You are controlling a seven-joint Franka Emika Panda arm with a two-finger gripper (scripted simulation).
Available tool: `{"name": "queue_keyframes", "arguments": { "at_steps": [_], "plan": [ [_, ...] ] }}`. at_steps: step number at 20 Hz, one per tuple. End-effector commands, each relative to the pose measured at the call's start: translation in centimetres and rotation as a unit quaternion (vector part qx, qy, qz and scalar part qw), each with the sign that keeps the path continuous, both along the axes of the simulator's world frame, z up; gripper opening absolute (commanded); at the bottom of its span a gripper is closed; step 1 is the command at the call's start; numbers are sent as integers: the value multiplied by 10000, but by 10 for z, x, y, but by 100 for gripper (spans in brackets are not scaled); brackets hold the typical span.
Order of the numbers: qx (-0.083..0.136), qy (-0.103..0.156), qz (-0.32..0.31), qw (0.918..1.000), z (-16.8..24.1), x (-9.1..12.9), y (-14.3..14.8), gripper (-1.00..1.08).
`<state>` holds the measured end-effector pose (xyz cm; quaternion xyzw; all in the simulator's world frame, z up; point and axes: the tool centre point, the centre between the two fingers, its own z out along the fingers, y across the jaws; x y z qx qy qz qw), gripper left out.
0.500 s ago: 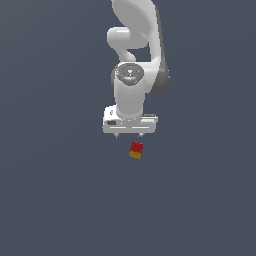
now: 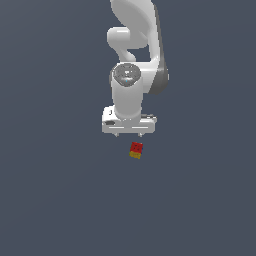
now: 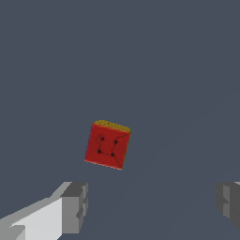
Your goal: Pick up the object and move it to a goal position.
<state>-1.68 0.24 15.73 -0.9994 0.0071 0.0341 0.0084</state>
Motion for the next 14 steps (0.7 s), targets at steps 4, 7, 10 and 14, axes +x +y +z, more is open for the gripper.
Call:
{"name": "queue_keyframes", "arguments": {
  "at_steps": [4, 7, 10, 14],
  "plan": [
    [32, 22, -46, 10000, 0, 0, -1, 100],
    [28, 16, 12, 10000, 0, 0, 0, 100],
    [30, 11, 130, 9999, -2, 0, 0, 100],
    [29, -4, 395, 9992, -5, 0, 1, 100]
  ]
}}
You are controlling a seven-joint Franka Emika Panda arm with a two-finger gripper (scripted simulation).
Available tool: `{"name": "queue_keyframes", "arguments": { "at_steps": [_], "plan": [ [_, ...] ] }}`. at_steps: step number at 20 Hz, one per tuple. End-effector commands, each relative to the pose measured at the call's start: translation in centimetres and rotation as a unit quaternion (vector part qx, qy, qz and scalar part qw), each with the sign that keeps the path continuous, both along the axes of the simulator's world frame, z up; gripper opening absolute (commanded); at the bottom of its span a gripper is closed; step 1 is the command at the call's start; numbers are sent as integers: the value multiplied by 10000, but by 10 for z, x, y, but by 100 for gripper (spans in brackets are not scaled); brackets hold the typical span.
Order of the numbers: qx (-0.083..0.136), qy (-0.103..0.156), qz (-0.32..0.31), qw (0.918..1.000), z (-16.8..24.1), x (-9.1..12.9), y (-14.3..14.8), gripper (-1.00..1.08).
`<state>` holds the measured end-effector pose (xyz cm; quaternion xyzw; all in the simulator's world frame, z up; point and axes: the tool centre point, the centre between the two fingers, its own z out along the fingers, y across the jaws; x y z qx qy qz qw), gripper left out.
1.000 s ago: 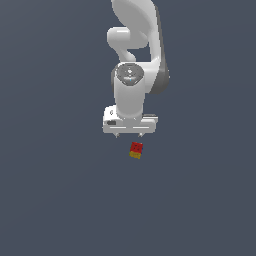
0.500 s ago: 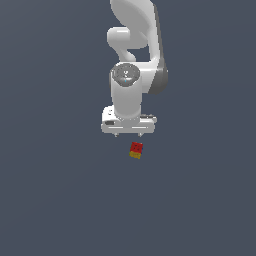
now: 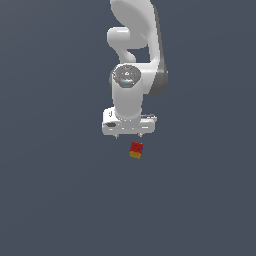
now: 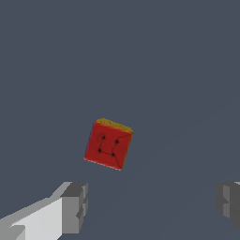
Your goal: Pick up the object and move it to a goal position.
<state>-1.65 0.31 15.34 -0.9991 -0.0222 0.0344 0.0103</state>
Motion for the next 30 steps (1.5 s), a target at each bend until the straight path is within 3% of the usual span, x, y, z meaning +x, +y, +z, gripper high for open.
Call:
{"name": "queue_keyframes", "arguments": {
  "at_steps": [1, 8, 15, 22, 30],
  "plan": [
    [0, -10, 187, 9998, -2, 0, 1, 100],
    [6, -53, 976, 9952, -12, 1, 4, 100],
    [21, -106, 2024, 9792, -25, 2, 9, 100],
    [43, -160, 3063, 9518, -38, 2, 15, 100],
    [75, -224, 4209, 9068, -51, 3, 24, 100]
  ]
}}
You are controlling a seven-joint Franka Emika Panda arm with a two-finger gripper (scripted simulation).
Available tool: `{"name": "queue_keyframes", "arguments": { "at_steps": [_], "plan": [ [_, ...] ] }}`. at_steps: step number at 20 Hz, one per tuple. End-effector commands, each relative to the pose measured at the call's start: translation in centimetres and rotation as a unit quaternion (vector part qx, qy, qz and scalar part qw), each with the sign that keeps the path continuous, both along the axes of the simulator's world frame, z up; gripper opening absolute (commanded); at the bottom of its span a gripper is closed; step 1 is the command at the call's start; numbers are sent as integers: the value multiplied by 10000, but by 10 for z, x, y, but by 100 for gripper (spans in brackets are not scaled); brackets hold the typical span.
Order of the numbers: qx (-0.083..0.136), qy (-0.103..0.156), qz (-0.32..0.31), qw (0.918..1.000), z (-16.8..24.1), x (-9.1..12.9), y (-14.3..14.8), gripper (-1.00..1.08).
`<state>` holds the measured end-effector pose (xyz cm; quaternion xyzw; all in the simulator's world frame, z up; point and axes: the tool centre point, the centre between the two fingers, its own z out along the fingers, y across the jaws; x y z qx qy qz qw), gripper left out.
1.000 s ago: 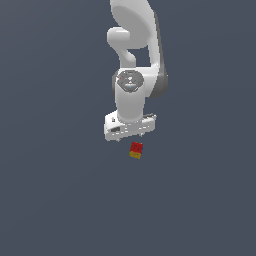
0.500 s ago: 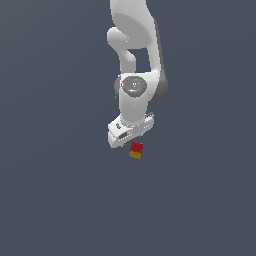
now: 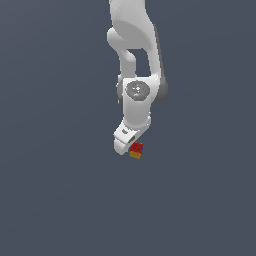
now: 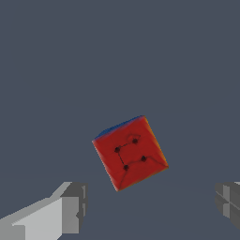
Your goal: Pick up the object and move it to a goal position.
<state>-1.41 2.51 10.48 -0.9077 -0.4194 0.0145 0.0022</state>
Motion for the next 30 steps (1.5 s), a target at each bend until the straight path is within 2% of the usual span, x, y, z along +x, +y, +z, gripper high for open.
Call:
{"name": "queue_keyframes", "arguments": {
  "at_steps": [1, 8, 14, 20, 30],
  "plan": [
    [12, -22, 395, 9992, -4, 0, 3, 100],
    [43, -78, 1346, 9909, -14, 0, 10, 100],
    [61, -112, 1858, 9825, -19, 0, 14, 100],
    [69, -128, 2089, 9778, -21, 0, 16, 100],
    [69, -127, 2090, 9778, -39, -1, 16, 100]
  ]
}}
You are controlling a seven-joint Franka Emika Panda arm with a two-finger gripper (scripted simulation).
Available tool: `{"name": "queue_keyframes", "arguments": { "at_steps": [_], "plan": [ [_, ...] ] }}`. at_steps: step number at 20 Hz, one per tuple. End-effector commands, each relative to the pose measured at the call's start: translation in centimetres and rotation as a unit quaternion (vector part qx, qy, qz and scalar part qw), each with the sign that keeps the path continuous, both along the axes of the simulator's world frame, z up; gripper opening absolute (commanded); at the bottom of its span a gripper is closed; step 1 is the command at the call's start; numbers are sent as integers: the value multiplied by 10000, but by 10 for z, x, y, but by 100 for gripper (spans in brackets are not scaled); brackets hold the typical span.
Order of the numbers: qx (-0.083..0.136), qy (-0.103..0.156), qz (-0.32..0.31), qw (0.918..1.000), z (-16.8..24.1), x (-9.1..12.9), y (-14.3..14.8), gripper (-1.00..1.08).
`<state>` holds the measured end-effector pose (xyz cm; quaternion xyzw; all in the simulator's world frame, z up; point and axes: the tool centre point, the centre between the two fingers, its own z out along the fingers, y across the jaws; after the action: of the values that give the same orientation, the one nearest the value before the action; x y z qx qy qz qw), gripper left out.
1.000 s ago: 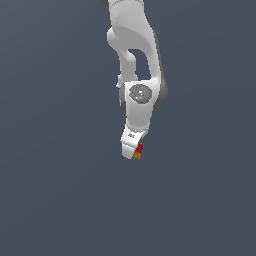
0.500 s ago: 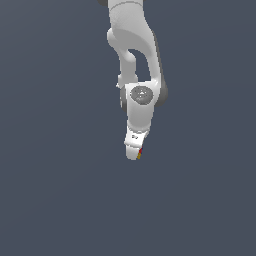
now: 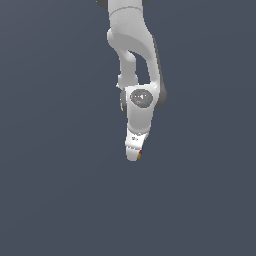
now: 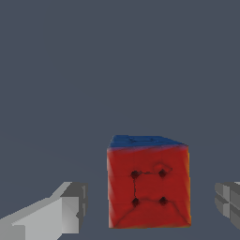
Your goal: Pick up the object and move it to a goal position.
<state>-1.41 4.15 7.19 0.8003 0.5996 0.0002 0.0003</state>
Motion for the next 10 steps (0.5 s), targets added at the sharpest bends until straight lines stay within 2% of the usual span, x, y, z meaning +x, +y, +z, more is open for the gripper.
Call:
{"name": "queue_keyframes", "arguments": {
  "at_steps": [1, 10],
  "plan": [
    [0, 6, 7, 10000, -12, -1, 0, 100],
    [1, 5, 19, 10000, -39, 0, 0, 100]
  ]
}}
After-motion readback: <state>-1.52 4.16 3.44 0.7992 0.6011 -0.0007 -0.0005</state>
